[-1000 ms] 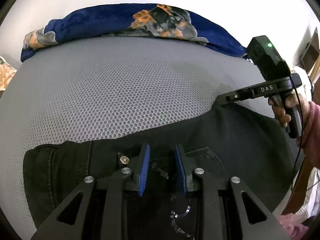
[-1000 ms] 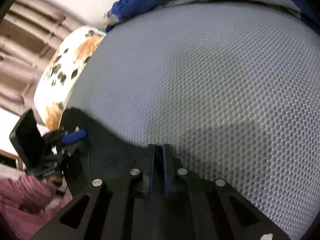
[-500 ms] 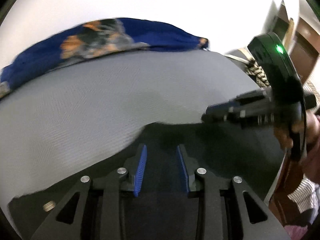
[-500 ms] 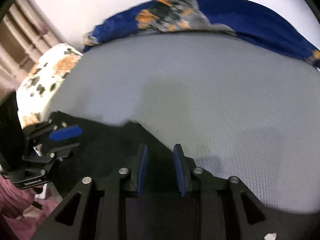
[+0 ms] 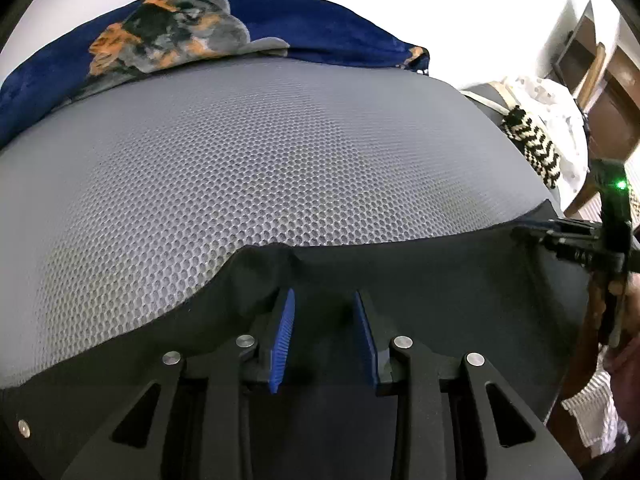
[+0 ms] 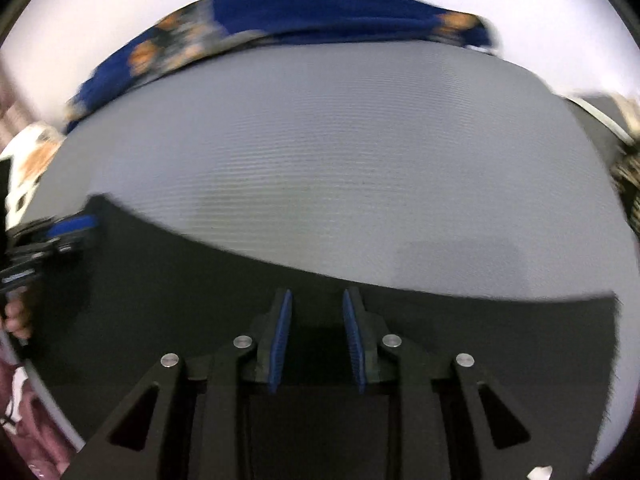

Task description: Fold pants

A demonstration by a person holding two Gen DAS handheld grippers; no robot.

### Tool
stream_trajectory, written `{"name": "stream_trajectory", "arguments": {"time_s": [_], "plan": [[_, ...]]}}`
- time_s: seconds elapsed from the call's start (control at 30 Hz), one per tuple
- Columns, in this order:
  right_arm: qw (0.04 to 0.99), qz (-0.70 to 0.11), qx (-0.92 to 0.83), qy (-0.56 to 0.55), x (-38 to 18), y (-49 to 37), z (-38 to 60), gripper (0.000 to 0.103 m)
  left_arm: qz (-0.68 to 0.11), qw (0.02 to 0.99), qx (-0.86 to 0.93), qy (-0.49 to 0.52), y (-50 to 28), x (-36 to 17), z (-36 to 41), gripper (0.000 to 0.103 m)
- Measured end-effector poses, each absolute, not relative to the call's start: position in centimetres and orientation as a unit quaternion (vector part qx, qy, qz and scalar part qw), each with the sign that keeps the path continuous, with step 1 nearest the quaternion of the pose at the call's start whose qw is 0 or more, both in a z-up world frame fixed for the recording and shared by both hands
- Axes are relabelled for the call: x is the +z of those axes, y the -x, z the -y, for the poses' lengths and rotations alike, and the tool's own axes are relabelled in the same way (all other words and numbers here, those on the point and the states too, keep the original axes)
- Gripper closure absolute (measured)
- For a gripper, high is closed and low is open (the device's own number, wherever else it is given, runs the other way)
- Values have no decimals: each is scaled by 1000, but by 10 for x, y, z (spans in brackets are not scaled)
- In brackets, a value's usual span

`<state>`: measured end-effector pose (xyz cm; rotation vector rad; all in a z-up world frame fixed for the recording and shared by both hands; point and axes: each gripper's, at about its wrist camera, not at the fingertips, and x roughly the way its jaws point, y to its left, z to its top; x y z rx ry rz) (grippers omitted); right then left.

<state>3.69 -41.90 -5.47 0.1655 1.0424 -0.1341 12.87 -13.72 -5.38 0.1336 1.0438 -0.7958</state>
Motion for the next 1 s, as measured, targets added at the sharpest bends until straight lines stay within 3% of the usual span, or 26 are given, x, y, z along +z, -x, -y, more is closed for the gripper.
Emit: {"name": "stream_trajectory", "arguments": {"time_s": [0.17,0.33,0.53,1.0], "plan": [[860,-479,-130,-119,-50,-7,489,80,-487,800,-345,-65,-114,-47,136,70],[853,-469,-127,-192,-42,23,532,73,-493,797,-344,-53,-91,-37,132,70],[835,-467,-112,-270,-33,83,581,71,-505,783,-363,-29,-62,-32,134,61],[801,-419,-118,-410,-70,164,672,74,-529,757,-374,-81,-27,-47,186,61]]}}
